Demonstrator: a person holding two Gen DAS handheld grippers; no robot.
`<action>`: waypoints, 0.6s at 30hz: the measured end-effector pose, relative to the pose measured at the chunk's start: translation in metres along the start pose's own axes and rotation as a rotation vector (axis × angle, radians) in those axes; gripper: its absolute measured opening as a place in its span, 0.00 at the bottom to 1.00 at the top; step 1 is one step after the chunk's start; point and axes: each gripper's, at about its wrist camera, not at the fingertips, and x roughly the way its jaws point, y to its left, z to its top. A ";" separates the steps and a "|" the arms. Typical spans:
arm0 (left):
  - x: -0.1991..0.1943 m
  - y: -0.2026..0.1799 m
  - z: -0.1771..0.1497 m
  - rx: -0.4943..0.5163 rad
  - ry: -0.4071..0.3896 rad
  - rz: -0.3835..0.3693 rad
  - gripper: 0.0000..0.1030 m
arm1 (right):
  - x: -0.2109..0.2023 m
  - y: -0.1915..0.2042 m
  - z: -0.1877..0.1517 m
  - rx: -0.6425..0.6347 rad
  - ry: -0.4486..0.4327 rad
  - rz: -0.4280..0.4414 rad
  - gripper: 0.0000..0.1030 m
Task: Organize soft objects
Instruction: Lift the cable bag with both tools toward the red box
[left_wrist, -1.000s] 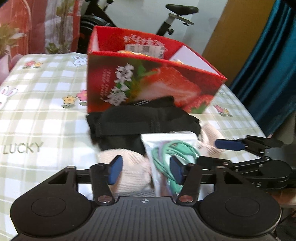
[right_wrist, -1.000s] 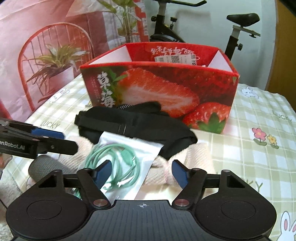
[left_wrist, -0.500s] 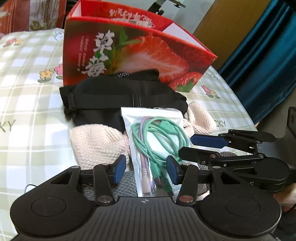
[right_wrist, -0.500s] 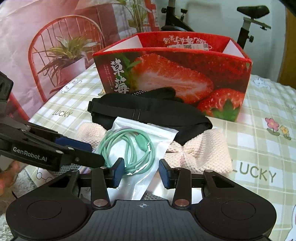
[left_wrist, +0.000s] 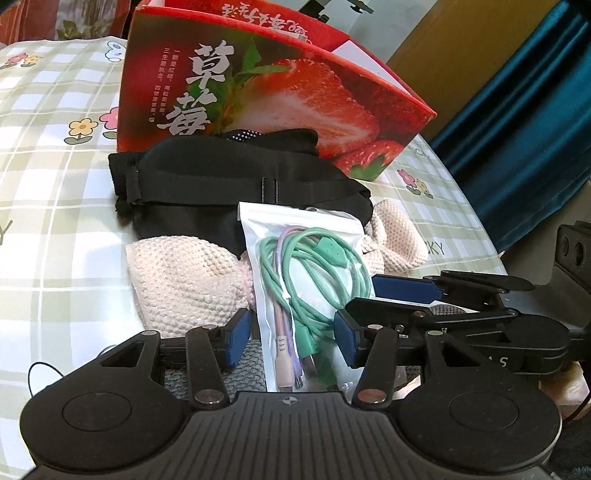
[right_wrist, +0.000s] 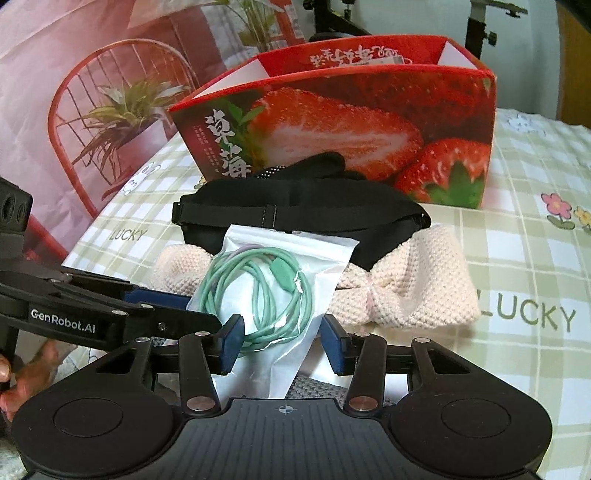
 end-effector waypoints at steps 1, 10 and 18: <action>0.000 -0.001 0.000 0.007 0.000 -0.004 0.50 | 0.001 0.000 0.000 0.006 0.002 0.003 0.43; -0.001 -0.005 0.003 0.029 -0.028 -0.005 0.43 | 0.003 0.004 0.007 0.022 0.001 0.021 0.33; -0.004 -0.008 0.004 0.044 -0.034 0.011 0.42 | 0.004 0.006 0.011 0.023 -0.003 0.034 0.32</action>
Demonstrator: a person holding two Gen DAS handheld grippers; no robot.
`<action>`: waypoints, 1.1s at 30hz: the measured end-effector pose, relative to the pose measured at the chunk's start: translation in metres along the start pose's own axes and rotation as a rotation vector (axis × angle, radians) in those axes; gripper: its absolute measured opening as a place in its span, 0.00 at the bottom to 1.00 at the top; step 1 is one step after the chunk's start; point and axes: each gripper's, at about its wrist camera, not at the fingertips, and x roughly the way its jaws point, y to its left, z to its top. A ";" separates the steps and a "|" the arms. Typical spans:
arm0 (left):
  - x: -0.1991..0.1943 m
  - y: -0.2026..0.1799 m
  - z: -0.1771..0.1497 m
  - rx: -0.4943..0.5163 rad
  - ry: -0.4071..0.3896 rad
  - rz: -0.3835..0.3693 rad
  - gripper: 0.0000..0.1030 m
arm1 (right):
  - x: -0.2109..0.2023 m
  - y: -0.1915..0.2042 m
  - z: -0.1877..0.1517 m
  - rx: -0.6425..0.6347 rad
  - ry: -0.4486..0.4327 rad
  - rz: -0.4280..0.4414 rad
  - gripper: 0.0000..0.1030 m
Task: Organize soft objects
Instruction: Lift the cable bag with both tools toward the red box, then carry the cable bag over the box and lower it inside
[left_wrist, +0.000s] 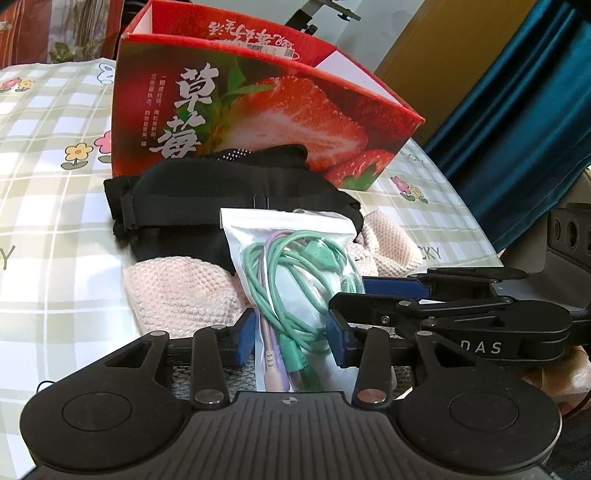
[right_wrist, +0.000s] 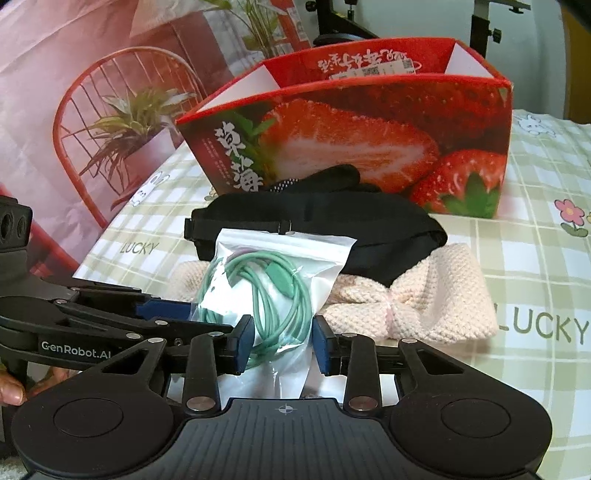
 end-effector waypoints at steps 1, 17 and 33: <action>0.001 0.000 0.000 -0.003 0.004 0.000 0.42 | 0.001 -0.001 0.000 0.008 0.004 0.005 0.33; -0.033 -0.010 0.014 0.067 -0.132 0.007 0.42 | -0.025 0.007 0.020 -0.020 -0.118 0.032 0.31; -0.067 -0.039 0.060 0.173 -0.257 0.019 0.42 | -0.055 0.019 0.068 -0.116 -0.230 0.009 0.31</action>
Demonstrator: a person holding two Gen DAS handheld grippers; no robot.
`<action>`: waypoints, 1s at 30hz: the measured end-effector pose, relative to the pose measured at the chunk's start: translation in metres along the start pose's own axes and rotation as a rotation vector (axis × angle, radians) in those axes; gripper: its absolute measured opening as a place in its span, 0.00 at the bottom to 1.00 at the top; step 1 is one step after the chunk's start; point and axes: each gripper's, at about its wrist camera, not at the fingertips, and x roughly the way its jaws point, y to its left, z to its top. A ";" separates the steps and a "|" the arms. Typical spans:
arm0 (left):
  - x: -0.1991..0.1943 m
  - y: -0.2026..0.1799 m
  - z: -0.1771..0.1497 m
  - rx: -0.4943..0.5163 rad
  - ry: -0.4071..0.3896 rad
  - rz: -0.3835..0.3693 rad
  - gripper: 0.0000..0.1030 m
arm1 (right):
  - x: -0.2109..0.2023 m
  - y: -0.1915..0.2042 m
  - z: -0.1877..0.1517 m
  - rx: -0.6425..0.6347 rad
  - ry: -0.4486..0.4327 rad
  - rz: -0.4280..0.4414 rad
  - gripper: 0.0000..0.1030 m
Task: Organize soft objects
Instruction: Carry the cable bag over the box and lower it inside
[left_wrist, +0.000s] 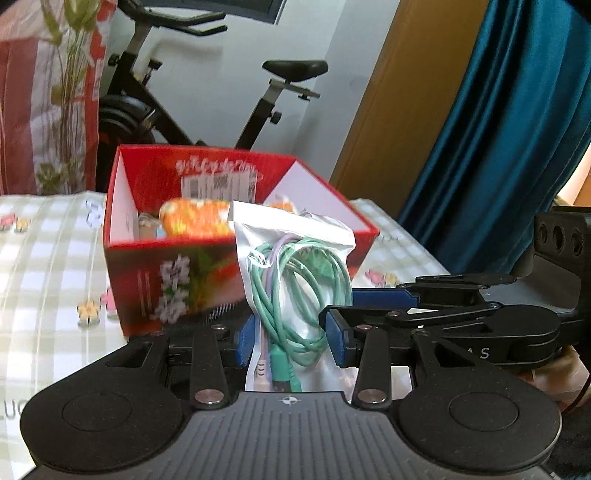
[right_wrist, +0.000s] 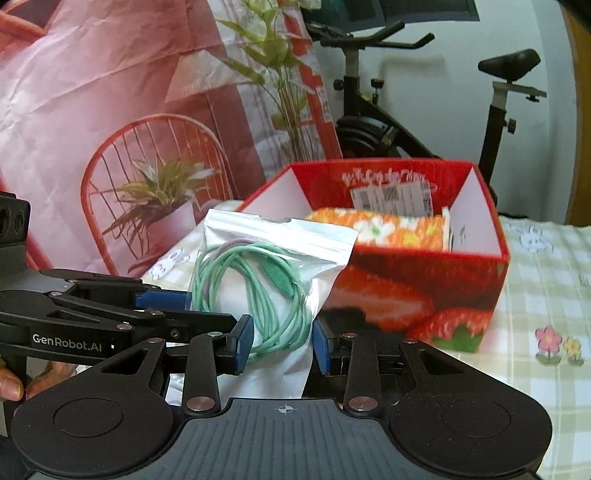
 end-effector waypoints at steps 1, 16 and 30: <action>0.000 -0.001 0.003 0.002 -0.006 -0.002 0.42 | -0.001 -0.001 0.004 0.002 -0.007 0.000 0.31; 0.013 0.002 0.026 -0.013 -0.021 -0.023 0.42 | 0.001 -0.019 0.028 -0.005 -0.034 -0.004 0.31; 0.046 0.041 0.099 -0.008 -0.094 0.022 0.41 | 0.048 -0.035 0.116 -0.111 -0.114 -0.010 0.31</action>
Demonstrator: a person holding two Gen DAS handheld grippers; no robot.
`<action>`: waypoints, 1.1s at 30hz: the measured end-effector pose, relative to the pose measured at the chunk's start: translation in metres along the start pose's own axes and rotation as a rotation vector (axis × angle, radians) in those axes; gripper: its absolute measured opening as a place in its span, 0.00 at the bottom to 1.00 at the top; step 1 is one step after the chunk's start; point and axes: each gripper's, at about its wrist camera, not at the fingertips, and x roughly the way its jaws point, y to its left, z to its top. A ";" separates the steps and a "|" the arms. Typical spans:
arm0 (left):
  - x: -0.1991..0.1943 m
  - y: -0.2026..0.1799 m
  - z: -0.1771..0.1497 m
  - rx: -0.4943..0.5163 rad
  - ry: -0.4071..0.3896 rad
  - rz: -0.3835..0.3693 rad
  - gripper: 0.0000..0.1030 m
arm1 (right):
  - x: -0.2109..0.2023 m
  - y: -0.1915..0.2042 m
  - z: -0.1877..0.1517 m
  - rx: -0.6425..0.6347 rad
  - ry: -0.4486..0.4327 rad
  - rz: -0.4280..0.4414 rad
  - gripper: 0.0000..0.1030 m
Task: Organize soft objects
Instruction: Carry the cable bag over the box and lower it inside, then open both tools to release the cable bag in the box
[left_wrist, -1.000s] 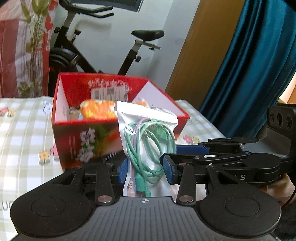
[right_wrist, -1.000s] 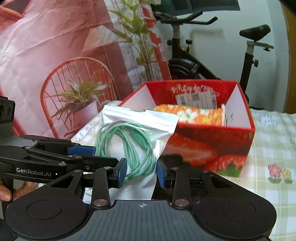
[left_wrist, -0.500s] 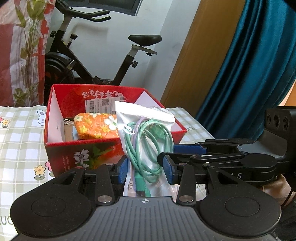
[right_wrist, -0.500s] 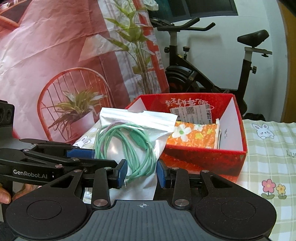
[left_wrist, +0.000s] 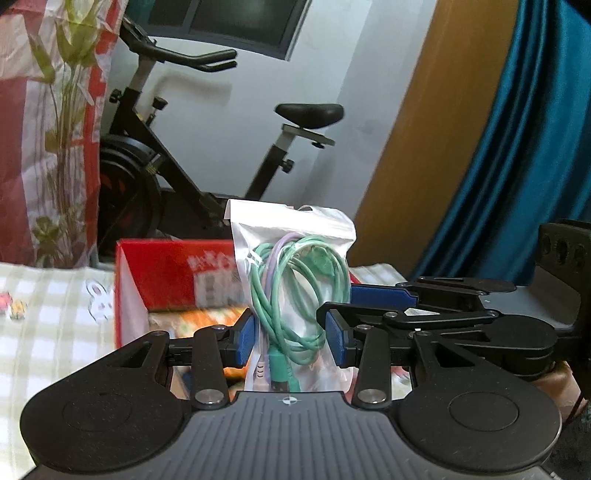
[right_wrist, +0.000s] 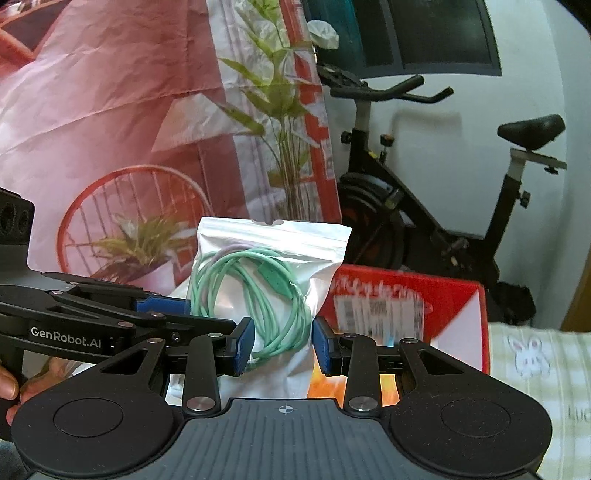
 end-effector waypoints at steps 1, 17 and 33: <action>0.005 0.004 0.004 0.001 0.002 0.007 0.41 | 0.007 -0.002 0.004 -0.007 -0.003 -0.003 0.31; 0.098 0.021 0.001 -0.135 0.201 -0.054 0.40 | 0.069 -0.062 -0.014 0.038 0.179 -0.073 0.31; 0.141 -0.001 -0.016 -0.076 0.339 -0.031 0.39 | 0.064 -0.088 -0.040 0.018 0.284 -0.193 0.26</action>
